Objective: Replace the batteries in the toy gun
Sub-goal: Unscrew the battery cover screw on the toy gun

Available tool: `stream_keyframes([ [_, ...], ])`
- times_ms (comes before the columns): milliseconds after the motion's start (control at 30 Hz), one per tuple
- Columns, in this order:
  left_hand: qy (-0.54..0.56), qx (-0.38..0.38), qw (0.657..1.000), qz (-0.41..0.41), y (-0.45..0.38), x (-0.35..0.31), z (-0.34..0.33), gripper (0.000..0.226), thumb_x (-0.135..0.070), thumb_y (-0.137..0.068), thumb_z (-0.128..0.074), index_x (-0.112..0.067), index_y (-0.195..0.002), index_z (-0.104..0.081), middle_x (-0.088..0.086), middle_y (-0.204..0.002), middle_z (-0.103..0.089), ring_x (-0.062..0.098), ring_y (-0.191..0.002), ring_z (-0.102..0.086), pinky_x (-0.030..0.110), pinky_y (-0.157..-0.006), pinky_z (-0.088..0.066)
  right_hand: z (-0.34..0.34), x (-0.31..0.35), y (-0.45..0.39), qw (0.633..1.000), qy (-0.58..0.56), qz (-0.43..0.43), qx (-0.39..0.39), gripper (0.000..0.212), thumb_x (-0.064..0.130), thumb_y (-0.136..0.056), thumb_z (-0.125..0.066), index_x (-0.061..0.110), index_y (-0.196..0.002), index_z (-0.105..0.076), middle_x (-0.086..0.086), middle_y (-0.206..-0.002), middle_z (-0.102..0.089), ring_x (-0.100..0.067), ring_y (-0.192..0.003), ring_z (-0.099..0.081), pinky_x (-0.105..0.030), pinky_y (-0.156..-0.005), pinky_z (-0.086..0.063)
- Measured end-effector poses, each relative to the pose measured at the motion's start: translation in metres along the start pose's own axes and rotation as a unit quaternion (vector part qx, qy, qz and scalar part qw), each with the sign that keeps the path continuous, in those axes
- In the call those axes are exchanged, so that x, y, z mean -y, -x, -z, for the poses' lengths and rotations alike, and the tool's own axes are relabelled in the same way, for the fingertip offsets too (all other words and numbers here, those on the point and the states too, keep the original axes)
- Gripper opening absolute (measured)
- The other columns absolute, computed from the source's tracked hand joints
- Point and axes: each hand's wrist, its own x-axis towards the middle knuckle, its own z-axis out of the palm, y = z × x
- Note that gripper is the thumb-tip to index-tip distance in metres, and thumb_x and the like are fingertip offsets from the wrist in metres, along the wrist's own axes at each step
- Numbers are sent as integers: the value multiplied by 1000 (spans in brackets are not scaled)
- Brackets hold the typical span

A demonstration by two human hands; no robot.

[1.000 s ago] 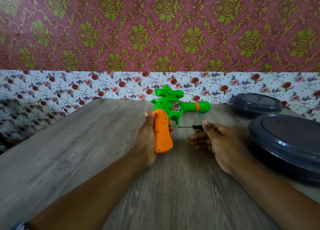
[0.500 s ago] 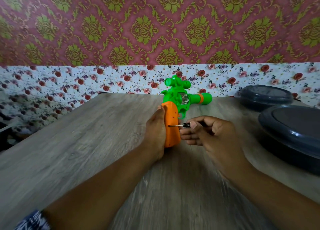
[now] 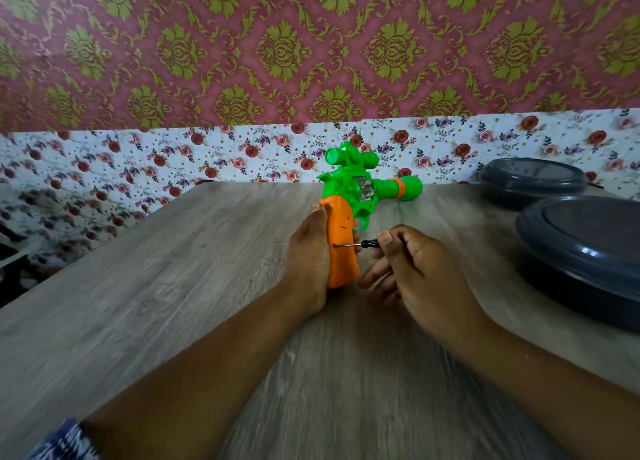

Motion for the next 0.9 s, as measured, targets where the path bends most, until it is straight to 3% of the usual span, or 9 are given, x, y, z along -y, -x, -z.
stream_keyframes([
  [67, -7, 9, 1000, -9, -3, 2, 1, 56, -51, -96, -32, -8, -121, -57, 14, -97, -69, 21, -73, -66, 30, -66, -51, 1, 1, 0, 1000, 17, -9, -1, 33, 51, -81, -33, 24, -72, -49, -8, -59, -67, -16, -43, -60, -21, -43, -44],
  [133, -14, 18, 1000, -17, -2, 2, 0, 52, -49, -97, -31, -10, -121, -56, 10, -90, -69, 17, -69, -65, 27, -61, -51, 2, 1, -1, 999, 51, 2, 1, 24, 37, -93, -38, 25, -74, -47, -6, -59, -66, -18, -43, -59, -23, -42, -45],
  [200, -22, 20, 999, -21, -2, 1, 0, 52, -48, -98, -30, -11, -125, -54, 7, -88, -69, 16, -69, -65, 28, -63, -51, 4, 1, -3, 996, 88, 26, 6, 18, 21, -96, -42, 18, -79, -48, -5, -63, -66, -17, -43, -60, -23, -44, -48],
  [300, -31, 16, 999, -26, 2, -1, -1, 52, -49, -97, -30, -13, -129, -51, 8, -90, -69, 19, -72, -66, 31, -70, -52, 6, 2, -3, 993, 101, 62, 5, 11, 12, -95, -44, 11, -86, -50, -2, -66, -66, -13, -41, -58, -19, -45, -47],
  [400, -40, 5, 999, -29, 1, -1, 0, 46, -49, -98, -31, -18, -125, -51, 6, -88, -69, 21, -74, -66, 34, -73, -52, 5, 3, -2, 991, 111, 76, 15, 9, 14, -95, -44, 11, -90, -51, -2, -72, -67, -10, -44, -58, -23, -47, -49],
  [533, -40, 0, 999, -32, 4, -2, -3, 46, -47, -98, -33, -18, -129, -49, 7, -90, -70, 21, -78, -69, 44, -83, -54, 3, 3, 0, 983, 170, 70, 12, 24, 34, -93, -36, 16, -83, -50, -5, -71, -68, -14, -46, -58, -40, -52, -51],
  [667, -61, -10, 996, -64, 10, -4, -7, 30, -38, -100, -33, -24, -118, -53, -5, -78, -64, -1, -51, -64, 24, -59, -51, 3, 5, 1, 973, 220, 71, 4, 23, 37, -91, -36, 21, -78, -47, -3, -66, -67, -9, -41, -53, -38, -52, -51],
  [767, -82, -10, 994, -73, 11, -5, -6, 39, -38, -100, -33, -17, -124, -55, -7, -79, -64, -5, -52, -64, 22, -55, -50, 4, 6, 0, 973, 207, 101, 1, 11, 21, -92, -49, 19, -81, -47, -1, -61, -64, -7, -43, -53, -31, -53, -48],
  [900, -83, -10, 994, -71, 13, -6, -6, 41, -39, -100, -33, -17, -127, -54, -8, -78, -64, -5, -52, -63, 18, -51, -51, 4, 6, -1, 988, 130, 85, 10, 10, 10, -91, -50, 14, -82, -49, -3, -59, -61, -8, -43, -52, -20, -48, -42],
])
